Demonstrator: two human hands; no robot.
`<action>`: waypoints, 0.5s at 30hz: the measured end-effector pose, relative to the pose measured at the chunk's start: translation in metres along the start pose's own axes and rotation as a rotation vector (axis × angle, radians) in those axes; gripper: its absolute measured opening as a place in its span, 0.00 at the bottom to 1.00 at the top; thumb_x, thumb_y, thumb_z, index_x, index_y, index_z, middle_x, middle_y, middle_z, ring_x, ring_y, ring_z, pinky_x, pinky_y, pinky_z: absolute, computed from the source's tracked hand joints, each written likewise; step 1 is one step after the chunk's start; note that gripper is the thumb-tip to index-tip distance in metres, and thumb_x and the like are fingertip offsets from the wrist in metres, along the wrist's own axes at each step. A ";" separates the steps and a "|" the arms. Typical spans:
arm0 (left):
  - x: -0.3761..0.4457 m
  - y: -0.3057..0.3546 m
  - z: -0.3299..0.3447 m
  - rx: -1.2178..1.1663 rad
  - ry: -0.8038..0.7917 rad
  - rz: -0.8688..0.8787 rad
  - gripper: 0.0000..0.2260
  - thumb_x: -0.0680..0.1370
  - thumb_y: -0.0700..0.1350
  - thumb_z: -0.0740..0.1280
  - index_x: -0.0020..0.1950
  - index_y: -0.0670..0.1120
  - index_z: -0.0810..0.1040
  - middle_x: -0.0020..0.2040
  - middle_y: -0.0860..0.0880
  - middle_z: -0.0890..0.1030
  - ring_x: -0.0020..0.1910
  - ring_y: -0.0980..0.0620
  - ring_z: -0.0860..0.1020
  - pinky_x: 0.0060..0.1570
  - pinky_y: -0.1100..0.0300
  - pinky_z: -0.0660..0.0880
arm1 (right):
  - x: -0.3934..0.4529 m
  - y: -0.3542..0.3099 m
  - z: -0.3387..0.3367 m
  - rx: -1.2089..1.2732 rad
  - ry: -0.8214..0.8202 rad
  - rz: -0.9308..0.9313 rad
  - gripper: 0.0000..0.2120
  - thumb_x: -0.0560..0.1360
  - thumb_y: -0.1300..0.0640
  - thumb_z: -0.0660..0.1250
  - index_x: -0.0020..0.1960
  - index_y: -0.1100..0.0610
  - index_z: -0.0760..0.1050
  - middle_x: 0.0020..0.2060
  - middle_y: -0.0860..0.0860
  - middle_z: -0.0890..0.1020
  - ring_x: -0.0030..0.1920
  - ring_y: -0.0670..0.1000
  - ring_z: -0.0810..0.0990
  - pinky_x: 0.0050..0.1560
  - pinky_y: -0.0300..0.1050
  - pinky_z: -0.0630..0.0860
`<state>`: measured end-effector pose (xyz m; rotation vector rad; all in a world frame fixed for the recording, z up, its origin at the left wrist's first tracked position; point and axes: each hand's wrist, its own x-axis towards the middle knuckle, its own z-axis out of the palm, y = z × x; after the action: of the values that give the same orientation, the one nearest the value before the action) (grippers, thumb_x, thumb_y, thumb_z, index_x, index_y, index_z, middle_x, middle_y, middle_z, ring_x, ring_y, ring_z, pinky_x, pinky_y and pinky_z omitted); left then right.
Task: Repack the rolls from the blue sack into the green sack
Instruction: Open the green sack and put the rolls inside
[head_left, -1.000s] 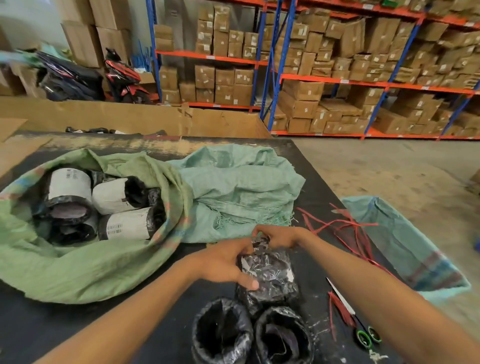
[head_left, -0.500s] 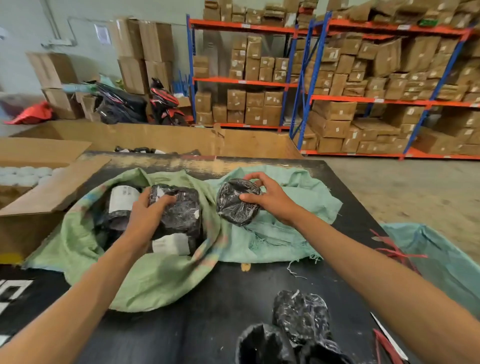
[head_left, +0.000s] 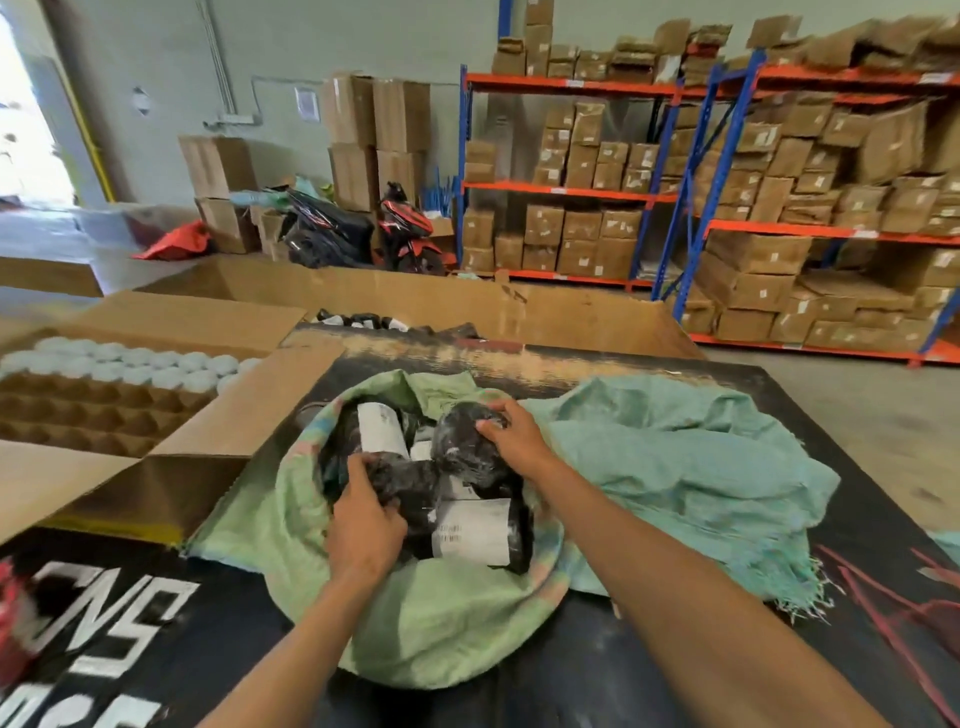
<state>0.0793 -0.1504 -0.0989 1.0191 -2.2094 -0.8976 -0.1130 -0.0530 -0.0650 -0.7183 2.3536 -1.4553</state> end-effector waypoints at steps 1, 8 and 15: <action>0.003 -0.004 0.001 0.058 -0.010 0.000 0.24 0.73 0.40 0.67 0.64 0.54 0.61 0.45 0.49 0.77 0.41 0.43 0.77 0.35 0.53 0.72 | -0.001 0.008 -0.004 -0.012 -0.007 0.007 0.15 0.80 0.59 0.66 0.66 0.54 0.71 0.67 0.55 0.73 0.63 0.55 0.74 0.57 0.48 0.74; 0.006 -0.024 -0.006 0.433 -0.080 -0.063 0.30 0.67 0.50 0.75 0.64 0.47 0.65 0.65 0.41 0.62 0.59 0.37 0.70 0.43 0.46 0.76 | -0.020 0.032 -0.020 -0.046 0.064 -0.137 0.16 0.76 0.72 0.61 0.57 0.56 0.75 0.57 0.53 0.77 0.60 0.54 0.76 0.56 0.51 0.78; -0.013 -0.024 -0.004 0.414 -0.077 0.069 0.29 0.70 0.59 0.68 0.63 0.46 0.62 0.58 0.44 0.69 0.49 0.40 0.77 0.37 0.52 0.72 | -0.044 0.027 -0.019 -0.240 -0.113 -0.159 0.21 0.74 0.42 0.72 0.61 0.52 0.75 0.57 0.48 0.77 0.57 0.49 0.76 0.56 0.47 0.75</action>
<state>0.1002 -0.1528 -0.1169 1.0948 -2.5423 -0.4626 -0.0926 -0.0046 -0.0815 -1.0419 2.4555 -1.1650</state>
